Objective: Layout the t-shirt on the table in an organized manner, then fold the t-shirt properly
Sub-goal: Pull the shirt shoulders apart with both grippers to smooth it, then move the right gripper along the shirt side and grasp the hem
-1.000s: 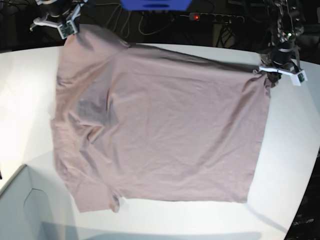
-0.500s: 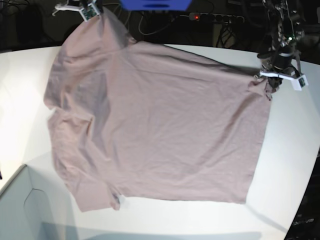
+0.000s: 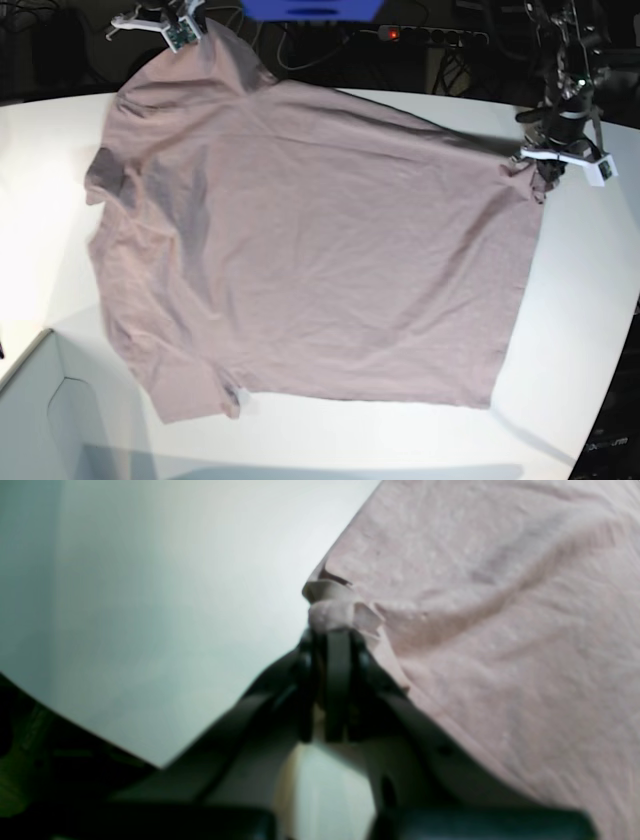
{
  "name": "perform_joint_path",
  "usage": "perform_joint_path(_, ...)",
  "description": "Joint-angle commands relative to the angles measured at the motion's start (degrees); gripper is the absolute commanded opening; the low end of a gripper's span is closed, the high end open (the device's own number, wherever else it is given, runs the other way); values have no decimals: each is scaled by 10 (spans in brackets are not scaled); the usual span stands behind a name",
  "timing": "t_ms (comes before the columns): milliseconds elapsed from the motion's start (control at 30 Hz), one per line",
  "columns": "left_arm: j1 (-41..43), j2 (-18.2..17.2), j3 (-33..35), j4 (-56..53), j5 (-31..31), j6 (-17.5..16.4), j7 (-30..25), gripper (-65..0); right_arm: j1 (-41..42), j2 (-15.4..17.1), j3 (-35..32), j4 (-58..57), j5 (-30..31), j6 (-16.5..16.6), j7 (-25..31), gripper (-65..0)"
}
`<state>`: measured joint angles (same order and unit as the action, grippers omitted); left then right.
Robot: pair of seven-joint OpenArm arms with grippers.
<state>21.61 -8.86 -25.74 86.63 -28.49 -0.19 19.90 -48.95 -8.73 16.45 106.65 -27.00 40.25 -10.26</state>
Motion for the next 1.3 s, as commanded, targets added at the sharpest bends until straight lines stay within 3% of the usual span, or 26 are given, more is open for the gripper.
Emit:
perform_joint_path(0, -1, -8, -3, 9, 0, -1, -13, -649, -8, 3, 3, 8, 4, -2, 8, -650)
perform_joint_path(100, -2, -7, -3, 9, 0, -1, -13, -649, -8, 19, 4, 11, 4, -2, 8, -597)
perform_joint_path(300, -2, -7, -4, 9, 0, -1, -13, -649, -7, 32, 4, 14, 4, -2, 8, -391)
perform_joint_path(400, -2, -7, -4, 9, 0, -1, -13, -649, -2, 46, 26, 20, 4, -2, 8, -331)
perform_joint_path(633, -2, -7, -4, 9, 0, -1, -13, -649, 87, 45, 139, 25, 5, -2, 8, -324)
perform_joint_path(833, -3, -7, -4, 9, 0, -1, -13, -649, 199, 46, 195, 25, 5, -2, 8, -324)
perform_joint_path(967, -3, -6, -3, 9, 0, -1, -13, -649, 285, 46, 194, 24, 5, -2, -7, -324)
perform_joint_path(1167, -3, -6, -3, 9, 0, -1, -13, -649, 431, 48, 152, -34, 5, -2, -97, -330)
perform_joint_path(1267, -3, -6, -3, 9, 0, -1, -13, -649, 506, 64, 134, -131, 4, -2, -128, -394)
